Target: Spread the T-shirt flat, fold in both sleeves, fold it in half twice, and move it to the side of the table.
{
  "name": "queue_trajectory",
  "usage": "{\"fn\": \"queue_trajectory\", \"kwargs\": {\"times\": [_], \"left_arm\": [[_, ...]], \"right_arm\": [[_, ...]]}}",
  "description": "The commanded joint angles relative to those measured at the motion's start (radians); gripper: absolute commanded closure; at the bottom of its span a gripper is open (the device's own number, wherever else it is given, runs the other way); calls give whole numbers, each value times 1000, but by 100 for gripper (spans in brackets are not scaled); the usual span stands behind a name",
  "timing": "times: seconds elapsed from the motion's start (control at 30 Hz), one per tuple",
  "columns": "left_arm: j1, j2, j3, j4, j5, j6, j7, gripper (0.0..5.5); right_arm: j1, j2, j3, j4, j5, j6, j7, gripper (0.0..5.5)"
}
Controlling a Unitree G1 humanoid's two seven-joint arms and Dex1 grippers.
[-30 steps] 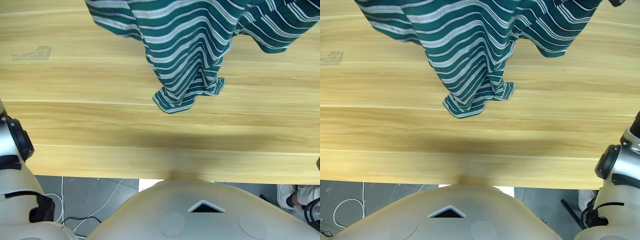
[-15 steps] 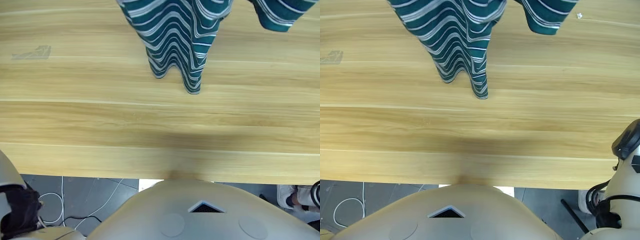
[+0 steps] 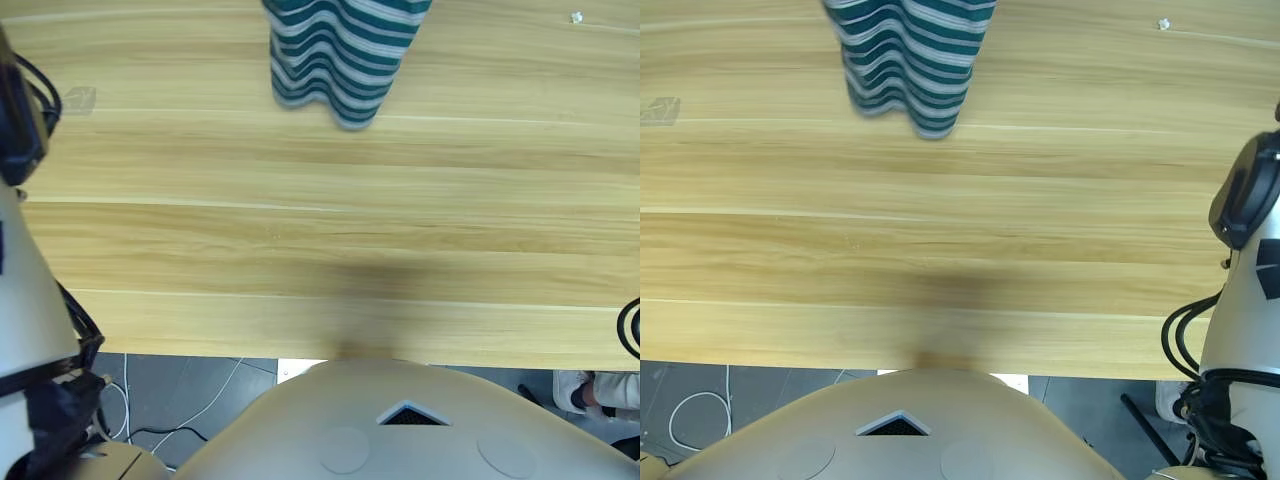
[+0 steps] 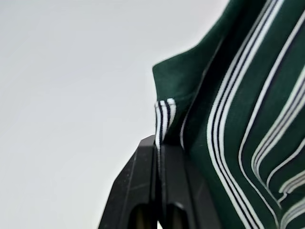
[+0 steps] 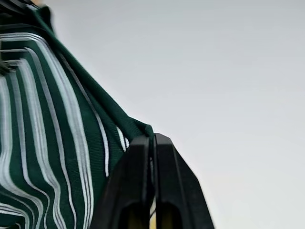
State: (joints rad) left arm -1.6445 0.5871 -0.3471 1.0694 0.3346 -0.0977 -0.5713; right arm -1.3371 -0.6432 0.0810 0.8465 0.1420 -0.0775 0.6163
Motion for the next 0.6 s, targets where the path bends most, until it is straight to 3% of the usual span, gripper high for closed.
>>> {"fn": "queue_trajectory", "kwargs": {"times": [0.03, 0.23, 0.4, 0.5, 0.6], "left_arm": [[-171, -53, -26, 228, 118, 31, 342, 549], [-175, -18, -40, 270, 164, -4, 312, 549], [-32, 17, -84, 244, 205, -107, 208, 549], [255, 76, -65, 93, 146, -226, 75, 549], [851, 186, -42, -432, 45, -277, 22, 549]], "right_arm": [[-224, 18, 60, 337, -219, -185, -289, 550], [-241, 23, 61, 427, -298, -301, -291, 550], [-80, 12, 78, 389, -323, -431, -150, 550], [225, 31, 76, 171, -233, -509, 43, 550], [733, 23, 131, -330, -59, -414, 192, 550]]}}
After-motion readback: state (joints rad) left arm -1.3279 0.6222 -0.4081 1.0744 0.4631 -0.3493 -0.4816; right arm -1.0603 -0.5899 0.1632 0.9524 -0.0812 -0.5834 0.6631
